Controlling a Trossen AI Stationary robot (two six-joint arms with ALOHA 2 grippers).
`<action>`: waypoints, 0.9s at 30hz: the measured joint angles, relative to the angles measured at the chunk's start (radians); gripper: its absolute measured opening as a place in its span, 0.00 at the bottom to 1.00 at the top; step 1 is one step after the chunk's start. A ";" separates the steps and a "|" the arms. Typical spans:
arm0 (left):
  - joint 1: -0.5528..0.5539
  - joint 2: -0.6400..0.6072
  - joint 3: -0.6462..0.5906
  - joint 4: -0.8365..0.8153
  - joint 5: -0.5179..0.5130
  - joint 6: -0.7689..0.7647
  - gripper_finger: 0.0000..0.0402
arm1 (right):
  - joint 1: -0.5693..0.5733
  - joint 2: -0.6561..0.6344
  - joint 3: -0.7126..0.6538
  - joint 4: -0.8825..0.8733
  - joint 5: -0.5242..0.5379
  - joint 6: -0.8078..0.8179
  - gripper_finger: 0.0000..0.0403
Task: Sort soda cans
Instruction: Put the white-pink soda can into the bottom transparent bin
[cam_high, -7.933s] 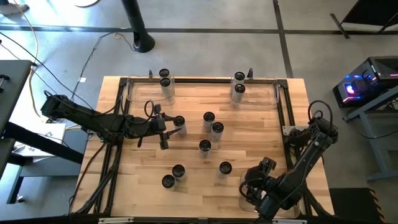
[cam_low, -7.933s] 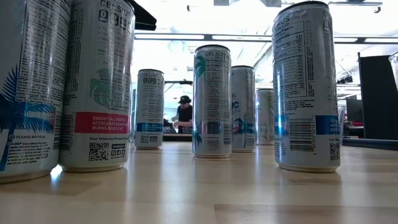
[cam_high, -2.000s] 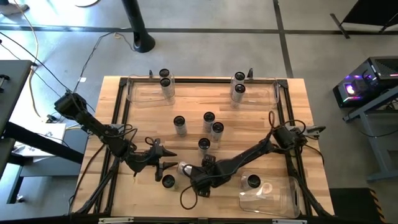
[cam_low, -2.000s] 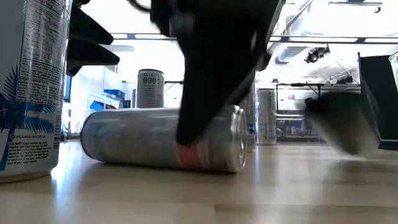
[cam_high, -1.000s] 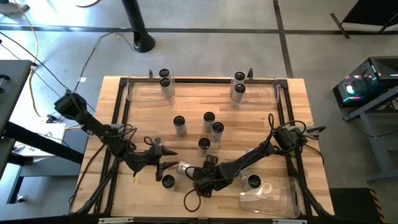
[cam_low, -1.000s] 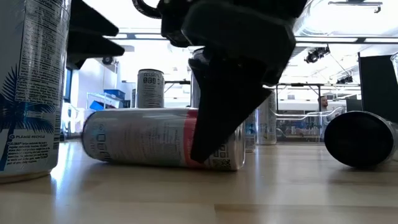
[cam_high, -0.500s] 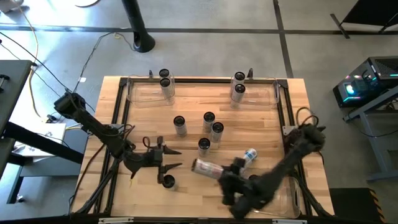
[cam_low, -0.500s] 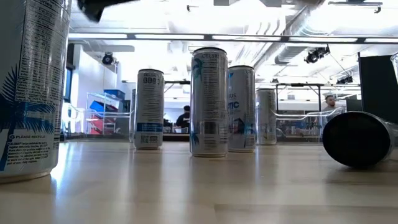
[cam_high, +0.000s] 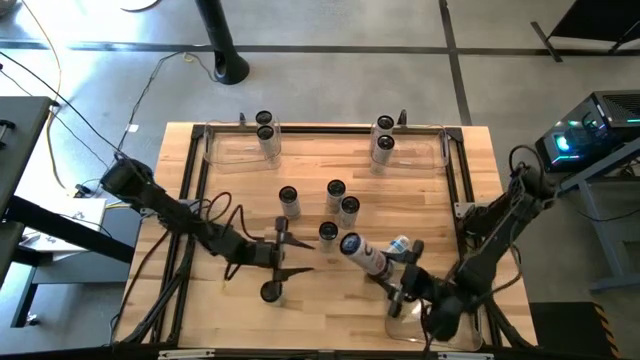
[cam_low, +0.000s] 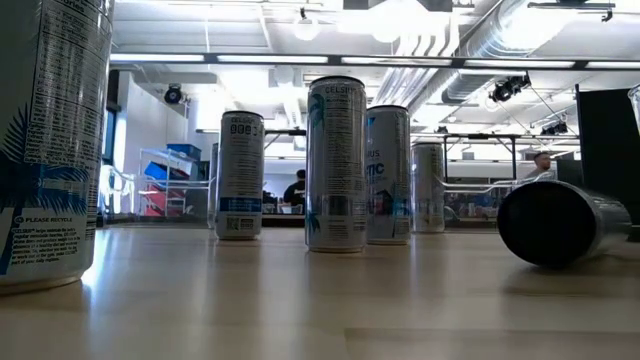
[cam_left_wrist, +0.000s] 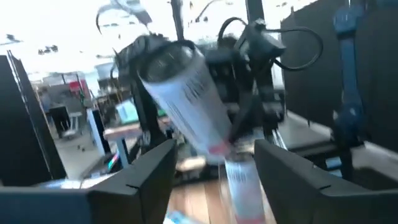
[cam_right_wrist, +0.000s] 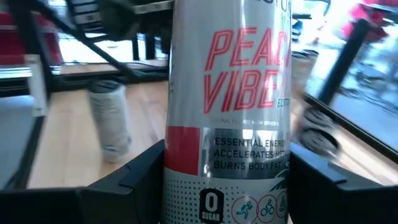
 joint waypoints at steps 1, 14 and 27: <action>0.014 0.019 0.024 0.012 0.006 0.001 0.56 | -0.012 -0.008 -0.028 0.107 -0.032 -0.096 0.59; 0.075 0.161 0.247 0.014 0.002 0.054 0.80 | -0.088 -0.018 -0.124 0.645 -0.107 -0.597 0.59; 0.068 0.166 0.248 -0.057 0.062 0.021 0.80 | -0.069 -0.036 -0.124 0.702 0.152 -0.683 0.59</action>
